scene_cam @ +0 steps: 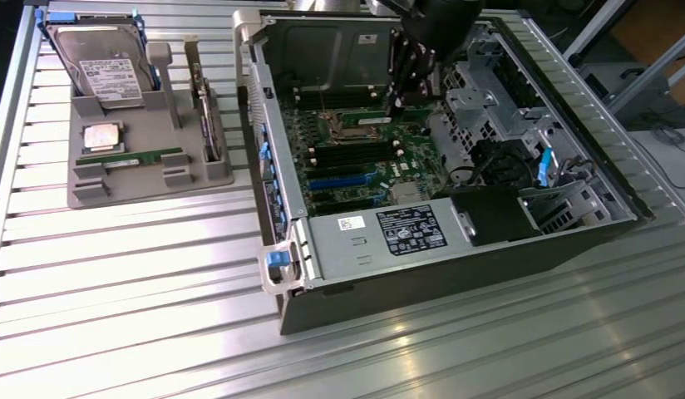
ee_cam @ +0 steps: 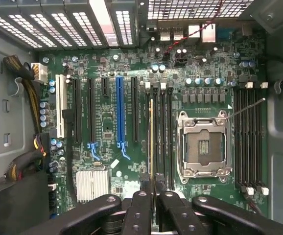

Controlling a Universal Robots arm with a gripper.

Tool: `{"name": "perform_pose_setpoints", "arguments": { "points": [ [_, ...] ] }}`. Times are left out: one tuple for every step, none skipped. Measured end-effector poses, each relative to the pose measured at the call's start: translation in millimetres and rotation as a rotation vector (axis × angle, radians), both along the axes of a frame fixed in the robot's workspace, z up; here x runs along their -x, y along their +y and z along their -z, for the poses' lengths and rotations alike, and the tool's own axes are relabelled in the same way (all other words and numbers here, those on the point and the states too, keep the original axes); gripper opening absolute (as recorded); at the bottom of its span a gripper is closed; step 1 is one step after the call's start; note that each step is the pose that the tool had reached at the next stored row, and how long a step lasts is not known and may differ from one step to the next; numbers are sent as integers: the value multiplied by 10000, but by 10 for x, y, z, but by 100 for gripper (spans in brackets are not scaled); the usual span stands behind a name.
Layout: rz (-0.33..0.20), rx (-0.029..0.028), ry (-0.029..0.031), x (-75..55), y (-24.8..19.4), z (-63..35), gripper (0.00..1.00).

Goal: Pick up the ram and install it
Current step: 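Insert the ram into the slot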

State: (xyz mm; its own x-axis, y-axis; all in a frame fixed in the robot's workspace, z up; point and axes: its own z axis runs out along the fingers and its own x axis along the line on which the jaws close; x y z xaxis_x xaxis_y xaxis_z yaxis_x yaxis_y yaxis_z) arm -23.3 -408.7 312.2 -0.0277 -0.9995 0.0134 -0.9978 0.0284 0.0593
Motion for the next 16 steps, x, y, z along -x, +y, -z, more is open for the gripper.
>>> {"name": "perform_pose_setpoints", "arguments": {
  "points": [
    [0, 1, 0, 10, -6, 9, 13],
    [-1, -1, 0, 16, -10, 25, 13],
    [-1, 0, -1, 20, -11, 43, 13],
    [-1, -1, -1, 36, -11, 77, 13],
    [-1, -1, 0, 49, -13, 116, 13],
    [-1, -1, -1, 58, -15, 133, 13],
    [-1, -1, 0, 65, -16, 150, 13],
    [0, -1, 0, 68, -16, 158, 13],
    [-1, 0, -1, 72, -16, 169, 13],
    [-2, 0, -1, 78, -16, 186, 13],
    [-3, -1, -1, 84, -15, 209, 13],
    [-2, -1, -1, 87, -16, 220, 13],
    [-2, -1, 0, 91, -16, 228, 13],
    [-2, 0, 0, 94, -15, 242, 13],
    [-2, -1, -1, 97, -15, 254, 13],
    [-2, 0, -1, 102, -16, 270, 13]
  ]
}}
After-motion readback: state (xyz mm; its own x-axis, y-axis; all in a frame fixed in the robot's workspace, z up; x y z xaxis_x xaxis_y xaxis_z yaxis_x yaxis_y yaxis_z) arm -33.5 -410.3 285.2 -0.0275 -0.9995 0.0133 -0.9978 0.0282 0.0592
